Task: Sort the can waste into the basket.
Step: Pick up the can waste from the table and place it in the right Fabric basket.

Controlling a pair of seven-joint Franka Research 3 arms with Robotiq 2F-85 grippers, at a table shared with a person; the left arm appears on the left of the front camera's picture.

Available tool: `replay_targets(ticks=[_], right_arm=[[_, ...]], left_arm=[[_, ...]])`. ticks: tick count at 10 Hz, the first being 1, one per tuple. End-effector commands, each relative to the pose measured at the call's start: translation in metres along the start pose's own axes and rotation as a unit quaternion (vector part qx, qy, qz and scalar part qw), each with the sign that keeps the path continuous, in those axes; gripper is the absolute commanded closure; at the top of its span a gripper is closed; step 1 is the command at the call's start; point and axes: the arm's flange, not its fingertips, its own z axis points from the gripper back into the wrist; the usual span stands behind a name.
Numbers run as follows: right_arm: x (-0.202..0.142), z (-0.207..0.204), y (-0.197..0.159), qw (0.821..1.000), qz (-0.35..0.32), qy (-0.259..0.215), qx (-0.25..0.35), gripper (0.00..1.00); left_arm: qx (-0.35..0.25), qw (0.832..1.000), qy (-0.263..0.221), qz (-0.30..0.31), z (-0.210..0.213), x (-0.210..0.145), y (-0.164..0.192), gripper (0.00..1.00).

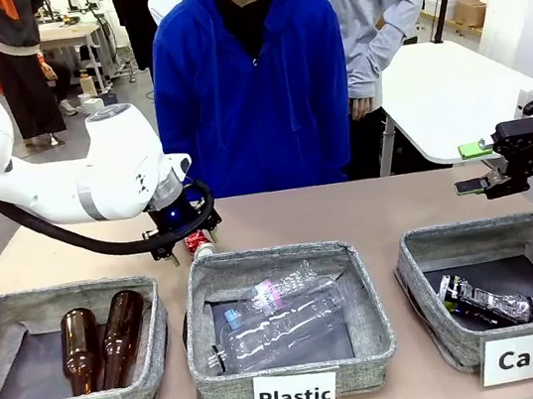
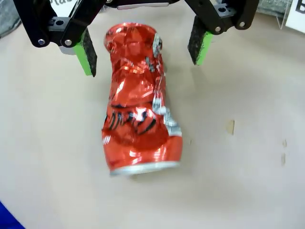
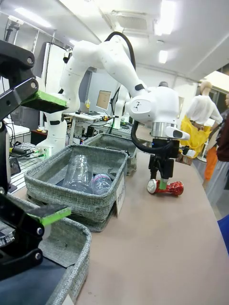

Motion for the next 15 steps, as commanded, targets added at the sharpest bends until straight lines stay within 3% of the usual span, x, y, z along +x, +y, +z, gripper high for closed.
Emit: replay_targets(ticks=[1, 5, 6, 7, 8, 10, 11, 13, 15], right_arm=[[0.002, 0.000, 0.002, 1.000, 0.001, -0.006, 0.004, 0.00], [0.002, 0.000, 0.002, 1.000, 0.001, -0.006, 0.004, 0.00], [0.002, 0.000, 0.002, 1.000, 0.001, -0.006, 0.004, 0.00], [0.002, 0.000, 0.002, 1.000, 0.001, -0.006, 0.004, 0.00], [0.002, 0.000, 0.002, 1.000, 0.001, -0.006, 0.004, 0.00], [0.002, 0.000, 0.002, 1.000, 0.001, -0.006, 0.004, 0.00], [0.002, 0.000, 0.002, 1.000, 0.001, -0.006, 0.004, 0.00], [0.002, 0.000, 0.002, 1.000, 0.001, -0.006, 0.004, 0.00], [0.002, 0.000, 0.002, 1.000, 0.001, -0.006, 0.004, 0.00]], left_arm=[[0.010, 0.999, -0.041, 0.015, -0.007, 0.012, -0.014, 0.00], [0.014, 0.999, -0.045, 0.018, -0.016, 0.025, -0.015, 0.00], [0.013, 0.999, -0.049, 0.015, -0.017, 0.024, -0.015, 0.45], [0.011, 0.999, -0.051, 0.010, -0.016, 0.025, -0.015, 0.60], [0.013, 0.998, -0.053, 0.009, -0.016, 0.025, -0.015, 1.00], [0.018, 0.999, -0.050, 0.006, -0.018, 0.027, -0.014, 1.00], [0.019, 0.998, -0.052, 0.006, -0.017, 0.026, -0.014, 0.86], [0.018, 0.999, -0.041, 0.003, -0.015, 0.032, -0.013, 1.00], [0.014, 0.999, -0.035, -0.006, -0.006, 0.033, -0.006, 1.00]])
